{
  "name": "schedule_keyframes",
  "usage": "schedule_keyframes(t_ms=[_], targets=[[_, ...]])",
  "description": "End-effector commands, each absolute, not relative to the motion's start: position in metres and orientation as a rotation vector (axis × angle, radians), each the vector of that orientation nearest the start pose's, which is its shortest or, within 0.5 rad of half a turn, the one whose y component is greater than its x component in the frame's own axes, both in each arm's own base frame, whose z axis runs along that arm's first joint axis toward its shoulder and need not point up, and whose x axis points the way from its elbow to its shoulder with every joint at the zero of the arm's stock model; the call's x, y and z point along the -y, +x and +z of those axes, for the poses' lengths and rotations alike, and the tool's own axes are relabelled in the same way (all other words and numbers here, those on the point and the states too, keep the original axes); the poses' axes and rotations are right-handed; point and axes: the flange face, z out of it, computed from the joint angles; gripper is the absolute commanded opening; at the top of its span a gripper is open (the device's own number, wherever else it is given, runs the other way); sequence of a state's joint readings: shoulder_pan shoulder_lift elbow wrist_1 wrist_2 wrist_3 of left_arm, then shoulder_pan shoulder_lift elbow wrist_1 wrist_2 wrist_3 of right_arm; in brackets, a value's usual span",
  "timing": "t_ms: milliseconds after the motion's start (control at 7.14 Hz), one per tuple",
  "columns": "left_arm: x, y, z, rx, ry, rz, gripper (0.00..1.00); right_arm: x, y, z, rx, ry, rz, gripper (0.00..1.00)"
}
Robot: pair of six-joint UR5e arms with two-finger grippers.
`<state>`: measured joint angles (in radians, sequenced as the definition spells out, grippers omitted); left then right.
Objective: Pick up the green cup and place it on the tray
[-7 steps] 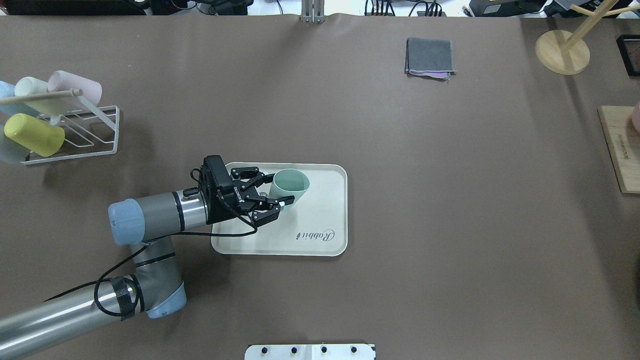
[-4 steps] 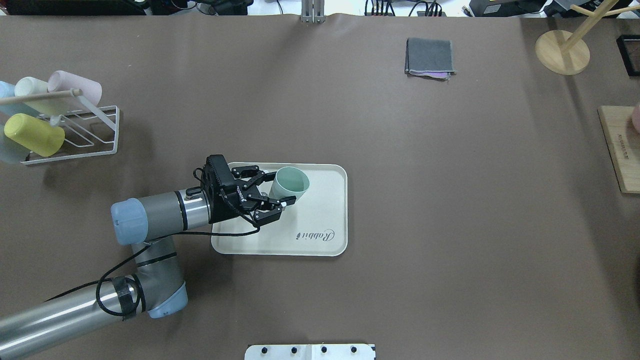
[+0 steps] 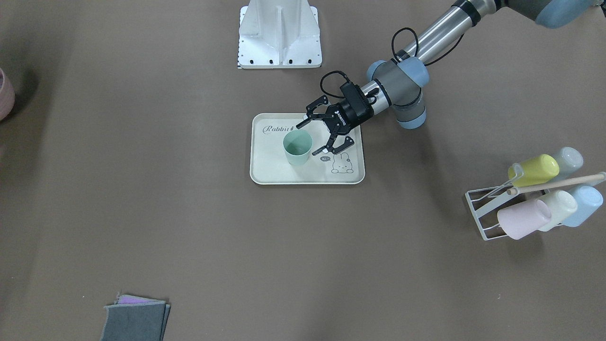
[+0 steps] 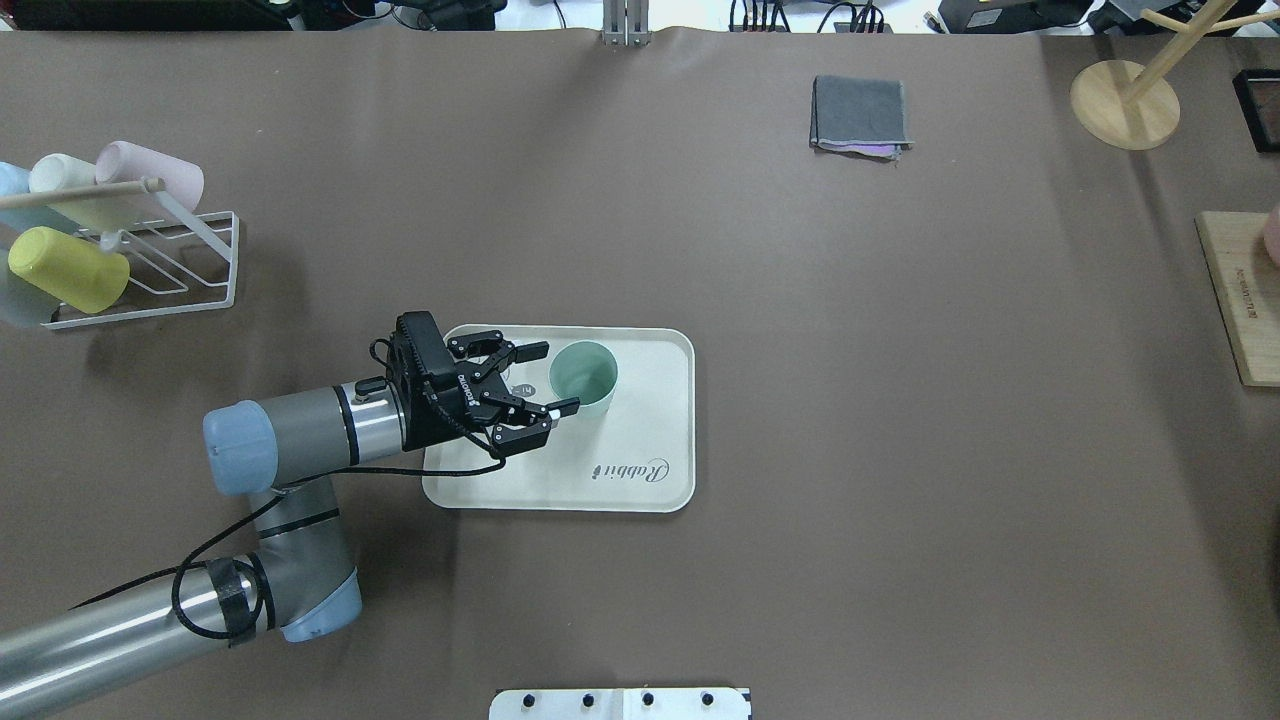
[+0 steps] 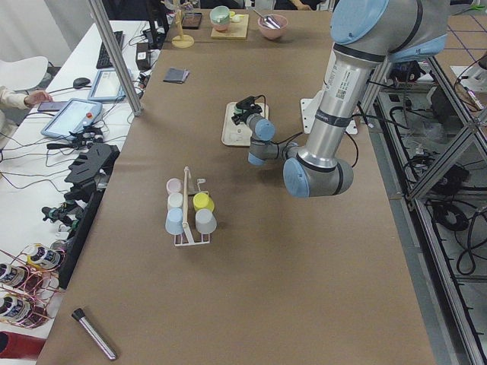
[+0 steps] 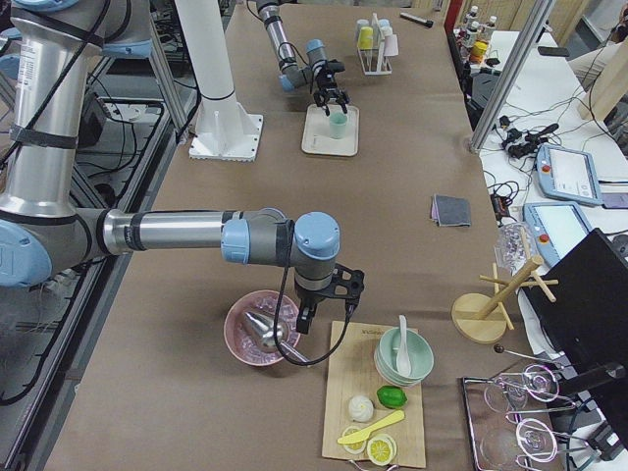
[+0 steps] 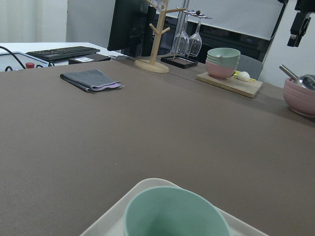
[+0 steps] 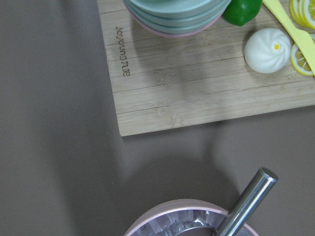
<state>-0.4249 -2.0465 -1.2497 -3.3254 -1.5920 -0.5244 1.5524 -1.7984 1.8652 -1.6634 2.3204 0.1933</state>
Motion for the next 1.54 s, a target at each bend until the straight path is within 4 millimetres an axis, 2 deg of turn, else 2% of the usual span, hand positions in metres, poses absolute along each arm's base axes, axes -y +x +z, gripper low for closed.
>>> schedule_keyframes(t_ms=[0,140,420,561,701,841,981,1121,1261,1401], targets=[[0.379,0.516,0.351,-1.451,1.307,0.437,0.99,0.395,0.058,0.625,0.744,-0.103,0.176,1.00],[0.370,0.493,0.342,-1.467,1.341,0.437,0.99,0.397,0.058,0.624,0.743,-0.099,0.173,1.00],[0.346,0.424,0.324,-1.482,1.371,0.421,0.99,0.397,0.058,0.624,0.745,-0.100,0.175,1.00],[0.346,0.388,0.311,-1.432,1.363,0.409,0.99,0.397,0.058,0.624,0.745,-0.100,0.175,1.00],[0.363,0.354,0.291,-1.320,1.338,0.386,0.99,0.397,0.058,0.624,0.743,-0.100,0.175,1.00],[0.395,0.312,0.268,-1.159,1.293,0.341,0.99,0.397,0.058,0.624,0.746,-0.100,0.175,1.00],[0.422,0.286,0.268,-1.025,1.229,0.297,0.99,0.398,0.058,0.622,0.750,-0.097,0.173,1.00],[0.455,0.254,0.283,-0.914,1.133,0.264,0.99,0.397,0.058,0.623,0.749,-0.102,0.175,1.00],[0.495,0.199,0.300,-0.800,0.993,0.198,0.99,0.398,0.058,0.623,0.749,-0.102,0.175,1.00],[0.518,0.158,0.321,-0.736,0.840,0.138,0.99,0.399,0.058,0.622,0.746,-0.100,0.175,1.00]])
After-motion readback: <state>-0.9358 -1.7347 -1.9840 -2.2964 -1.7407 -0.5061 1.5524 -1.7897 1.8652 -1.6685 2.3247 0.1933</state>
